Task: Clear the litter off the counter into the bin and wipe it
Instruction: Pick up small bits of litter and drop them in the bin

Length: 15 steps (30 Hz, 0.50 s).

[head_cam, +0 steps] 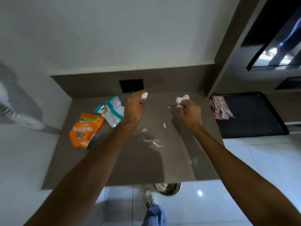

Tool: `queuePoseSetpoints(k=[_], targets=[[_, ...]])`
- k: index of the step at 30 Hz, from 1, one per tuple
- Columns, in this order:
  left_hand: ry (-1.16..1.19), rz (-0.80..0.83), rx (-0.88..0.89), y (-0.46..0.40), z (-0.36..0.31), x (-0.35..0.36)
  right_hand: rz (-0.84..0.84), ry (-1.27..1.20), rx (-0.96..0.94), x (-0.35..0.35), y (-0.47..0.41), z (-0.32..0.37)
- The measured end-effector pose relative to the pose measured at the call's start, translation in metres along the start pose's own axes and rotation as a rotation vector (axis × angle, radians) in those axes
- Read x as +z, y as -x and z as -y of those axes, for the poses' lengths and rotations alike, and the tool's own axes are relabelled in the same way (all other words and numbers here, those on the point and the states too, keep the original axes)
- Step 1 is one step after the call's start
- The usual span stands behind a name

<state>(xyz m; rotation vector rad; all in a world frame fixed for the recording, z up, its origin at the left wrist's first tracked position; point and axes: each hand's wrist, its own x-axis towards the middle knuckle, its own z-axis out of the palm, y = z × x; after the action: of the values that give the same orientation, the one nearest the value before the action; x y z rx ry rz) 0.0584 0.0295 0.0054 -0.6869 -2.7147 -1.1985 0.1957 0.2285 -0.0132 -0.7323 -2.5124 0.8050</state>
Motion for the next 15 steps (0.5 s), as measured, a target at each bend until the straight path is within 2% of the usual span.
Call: queuePoseSetpoints(k=[4,6,9,12,15], targets=[[0.360,-0.096,-0.093,0.109,-0.046,-0.021,-0.162,-0.297,-0.114,-0.041,0.105,0.026],[0.397,-0.119,-0.111,0.184,-0.059,-0.019,-0.133,-0.294,-0.160,-0.053,0.171,0.025],[0.460,-0.134,-0.252,0.305,-0.063,-0.012,0.001,-0.294,-0.207,-0.053,0.268,0.000],[0.347,-0.152,-0.383,0.400,-0.035,0.028,0.202,-0.295,-0.037,-0.025,0.334,-0.048],[0.373,0.011,-0.625,0.437,0.011,0.092,0.364,-0.245,0.222,0.034,0.354,-0.100]])
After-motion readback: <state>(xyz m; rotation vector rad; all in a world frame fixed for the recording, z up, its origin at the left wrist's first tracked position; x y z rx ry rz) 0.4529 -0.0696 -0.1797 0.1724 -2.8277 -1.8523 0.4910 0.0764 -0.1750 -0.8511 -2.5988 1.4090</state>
